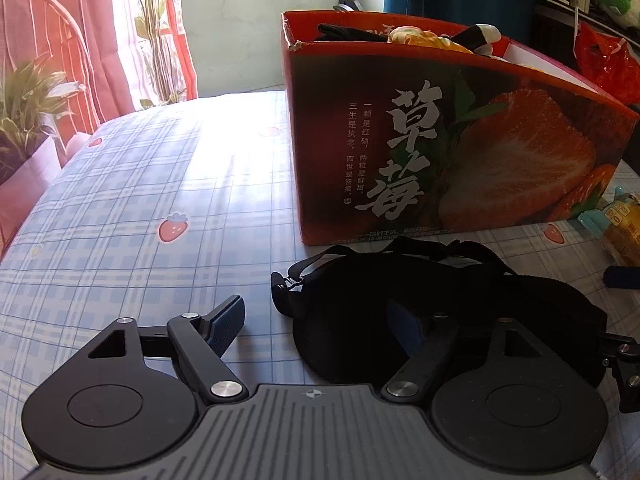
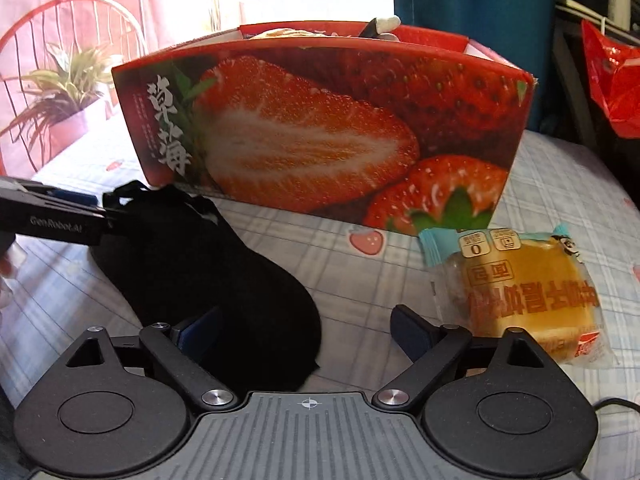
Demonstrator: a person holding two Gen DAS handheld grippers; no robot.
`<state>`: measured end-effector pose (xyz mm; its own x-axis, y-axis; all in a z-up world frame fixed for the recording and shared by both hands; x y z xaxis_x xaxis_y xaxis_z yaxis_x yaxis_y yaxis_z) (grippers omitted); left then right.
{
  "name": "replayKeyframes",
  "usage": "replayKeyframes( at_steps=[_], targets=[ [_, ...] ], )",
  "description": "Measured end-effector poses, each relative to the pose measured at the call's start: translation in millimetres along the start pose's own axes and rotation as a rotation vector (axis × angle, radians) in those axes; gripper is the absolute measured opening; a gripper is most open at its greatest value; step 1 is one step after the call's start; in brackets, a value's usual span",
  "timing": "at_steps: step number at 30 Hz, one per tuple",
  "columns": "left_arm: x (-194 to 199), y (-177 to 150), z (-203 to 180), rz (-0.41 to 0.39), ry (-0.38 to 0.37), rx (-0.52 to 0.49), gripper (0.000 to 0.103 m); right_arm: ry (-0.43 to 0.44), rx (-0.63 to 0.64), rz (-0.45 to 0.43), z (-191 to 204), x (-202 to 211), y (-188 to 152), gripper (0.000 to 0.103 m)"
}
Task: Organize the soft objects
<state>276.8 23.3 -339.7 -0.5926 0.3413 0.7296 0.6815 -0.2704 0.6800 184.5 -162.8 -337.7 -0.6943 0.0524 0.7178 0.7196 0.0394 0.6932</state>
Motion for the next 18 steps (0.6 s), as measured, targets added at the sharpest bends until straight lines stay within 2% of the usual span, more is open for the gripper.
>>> replayKeyframes(
  at_steps=[3, 10, 16, 18],
  targets=[
    [1.5, -2.1, -4.0, 0.004, -0.003, 0.004, 0.082, -0.009, 0.026, -0.004, -3.9, -1.9, 0.0, 0.095],
    [11.4, -13.0, -19.1, 0.036, -0.025, -0.007, 0.082, -0.059, -0.039, -0.020, -23.0, -5.4, -2.4, 0.094],
    [18.8, -25.3, -32.5, 0.023, -0.044, 0.008, 0.082, -0.093, -0.070, -0.045, -28.1, -1.7, -0.5, 0.081],
    [20.8, -29.9, -37.0, 0.010, -0.039, 0.010, 0.082, -0.089, -0.068, -0.064, -26.5, 3.4, -1.8, 0.080]
  ],
)
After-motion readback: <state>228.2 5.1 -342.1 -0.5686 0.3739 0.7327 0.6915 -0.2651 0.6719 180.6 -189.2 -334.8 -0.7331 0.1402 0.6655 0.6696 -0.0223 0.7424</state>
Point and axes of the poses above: each gripper's, at about its wrist camera, not at the fingertips, and x roughly against the way its jaws point, z to its left, y to its top, the point moved 6 cm from there along -x, roughly the way its jaws point, and after that the axes turned 11 degrees about -y, right-handed, at the moved point
